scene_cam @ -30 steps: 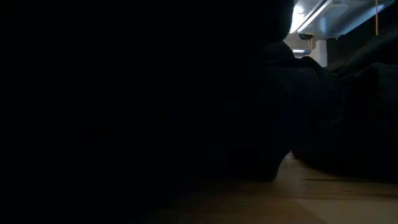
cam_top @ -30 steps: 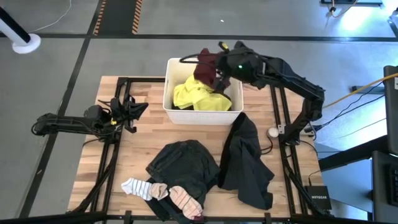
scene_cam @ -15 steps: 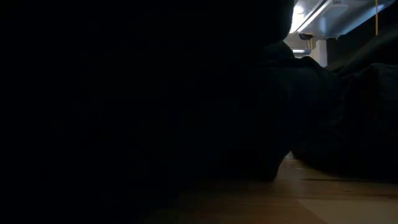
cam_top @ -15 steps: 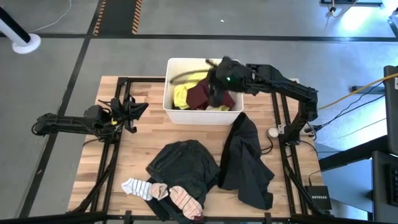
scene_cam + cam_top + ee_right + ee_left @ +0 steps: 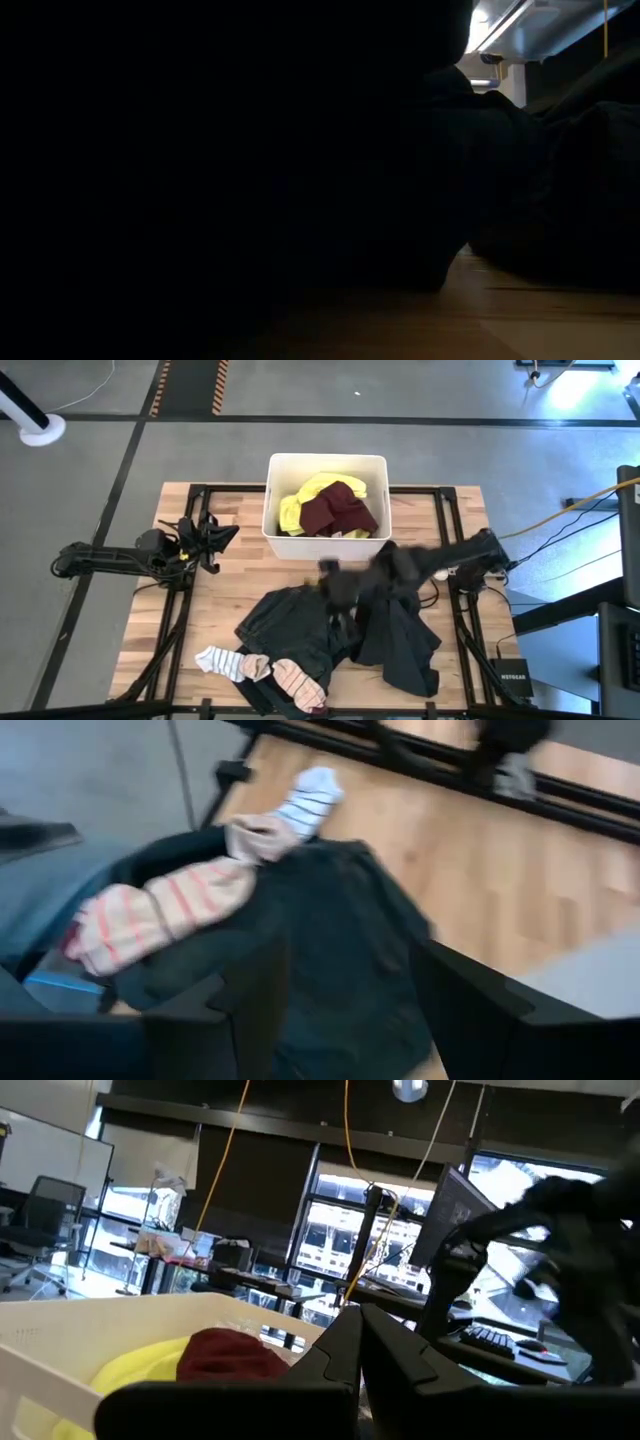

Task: Sort clothes
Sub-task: Put the bottom brown sock into the white bin

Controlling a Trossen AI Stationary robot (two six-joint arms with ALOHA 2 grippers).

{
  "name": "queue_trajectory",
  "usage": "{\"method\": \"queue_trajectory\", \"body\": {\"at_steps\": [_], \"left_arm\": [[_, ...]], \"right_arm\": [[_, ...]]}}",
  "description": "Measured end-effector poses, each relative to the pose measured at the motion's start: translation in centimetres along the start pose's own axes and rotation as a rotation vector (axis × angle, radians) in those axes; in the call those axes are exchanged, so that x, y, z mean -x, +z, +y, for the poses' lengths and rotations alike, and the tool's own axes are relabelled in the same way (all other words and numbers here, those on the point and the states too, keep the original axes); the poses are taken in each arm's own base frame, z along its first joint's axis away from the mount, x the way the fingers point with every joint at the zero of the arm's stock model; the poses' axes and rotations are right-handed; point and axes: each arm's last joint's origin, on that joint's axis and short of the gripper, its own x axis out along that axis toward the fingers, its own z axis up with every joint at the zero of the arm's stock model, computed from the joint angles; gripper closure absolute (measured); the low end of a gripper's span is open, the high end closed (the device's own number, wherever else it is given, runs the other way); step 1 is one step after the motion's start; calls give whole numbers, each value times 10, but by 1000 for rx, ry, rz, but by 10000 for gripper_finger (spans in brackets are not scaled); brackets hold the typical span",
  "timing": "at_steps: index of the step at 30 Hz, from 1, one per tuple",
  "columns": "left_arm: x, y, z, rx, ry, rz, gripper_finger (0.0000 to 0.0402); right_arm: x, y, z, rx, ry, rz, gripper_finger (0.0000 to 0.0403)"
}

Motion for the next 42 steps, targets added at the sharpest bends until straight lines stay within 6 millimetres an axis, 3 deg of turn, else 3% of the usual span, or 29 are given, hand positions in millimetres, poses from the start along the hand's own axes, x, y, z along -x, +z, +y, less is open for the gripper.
{"method": "queue_trajectory", "body": {"at_steps": [5, 9, 17, 21, 29, 37, 42], "left_arm": [[0, 0, 0, -1, 0, 0, 398], [0, 2, 0, -24, -2, -18, 398], [0, 2, 0, -44, -2, -19, 398], [0, 2, 0, -43, -2, -19, 398], [0, 2, 0, -44, -3, -25, 398], [0, 5, -1, -38, -6, -50, 398], [0, 5, -1, -38, -6, -51, 398]], "right_arm": [[-52, -7, 41, 12, 60, 16, 180], [-90, -15, 62, 22, 59, 41, 180], [-157, -37, 67, 7, 53, 110, 180], [-168, -40, 63, -20, 88, 112, 180], [-169, -36, 64, -73, 203, 89, 180], [-189, -48, 66, -79, 175, 129, 183], [-189, -47, 66, -65, 163, 124, 240]]}}
